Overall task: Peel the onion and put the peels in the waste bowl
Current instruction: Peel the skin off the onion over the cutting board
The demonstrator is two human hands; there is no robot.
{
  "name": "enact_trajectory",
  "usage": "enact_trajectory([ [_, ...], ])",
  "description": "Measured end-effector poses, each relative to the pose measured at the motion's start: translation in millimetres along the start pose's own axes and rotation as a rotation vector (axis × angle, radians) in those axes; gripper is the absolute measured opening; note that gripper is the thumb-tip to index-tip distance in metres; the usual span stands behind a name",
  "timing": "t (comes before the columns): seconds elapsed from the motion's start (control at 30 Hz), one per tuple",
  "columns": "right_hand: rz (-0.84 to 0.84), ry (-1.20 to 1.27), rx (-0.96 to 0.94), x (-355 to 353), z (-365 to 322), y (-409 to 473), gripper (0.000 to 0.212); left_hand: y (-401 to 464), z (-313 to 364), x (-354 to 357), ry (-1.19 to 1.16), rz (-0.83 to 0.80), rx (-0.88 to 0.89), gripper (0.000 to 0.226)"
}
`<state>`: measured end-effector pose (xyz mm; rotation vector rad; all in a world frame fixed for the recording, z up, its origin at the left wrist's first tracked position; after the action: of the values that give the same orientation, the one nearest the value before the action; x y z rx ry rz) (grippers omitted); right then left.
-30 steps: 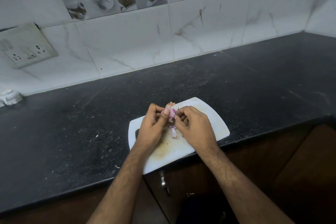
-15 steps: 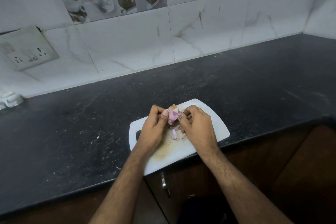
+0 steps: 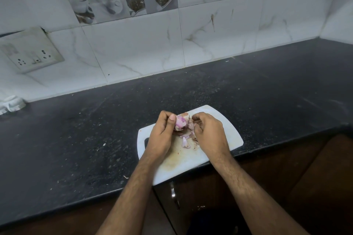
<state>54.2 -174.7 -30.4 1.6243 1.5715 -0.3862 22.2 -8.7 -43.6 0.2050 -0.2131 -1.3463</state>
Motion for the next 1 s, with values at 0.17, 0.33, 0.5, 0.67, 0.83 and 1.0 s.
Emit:
enact_trajectory([
  [0.17,0.019,0.136,-0.172,-5.3,-9.8,-4.8,0.021,0.1,5.9,1.7,0.024,-0.006,0.035,0.032],
  [0.33,0.008,0.158,-0.187,-2.3,-9.8,-7.9,0.022,0.1,5.4,1.0,0.02,-0.03,0.036,0.037],
  [0.5,0.06,0.104,-0.221,-3.5,-10.2,-11.2,0.019,-1.0,6.3,1.8,0.011,-0.047,0.034,0.032],
  [0.67,0.085,0.094,-0.224,-5.2,-9.8,-11.2,0.013,-1.1,7.2,1.4,0.033,-0.048,0.034,0.036],
  [0.83,0.096,0.11,-0.21,-2.9,-8.1,-11.0,0.008,-1.2,7.9,3.4,0.035,-0.075,0.039,0.037],
  [1.0,0.101,0.112,-0.193,-2.3,-6.1,-10.0,0.008,-0.6,8.3,4.9,0.042,-0.092,0.056,0.033],
])
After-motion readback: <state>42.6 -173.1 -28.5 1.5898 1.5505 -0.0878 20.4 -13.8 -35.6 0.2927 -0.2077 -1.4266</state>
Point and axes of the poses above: each hand's wrist, its own y-axis towards the middle knuckle, its own x-axis out of the palm, z = x × y, the point moved 5 cm from there along y, towards the middle knuckle, and after that the axes turned 13 degrees about -y, right-handed, at the moved point
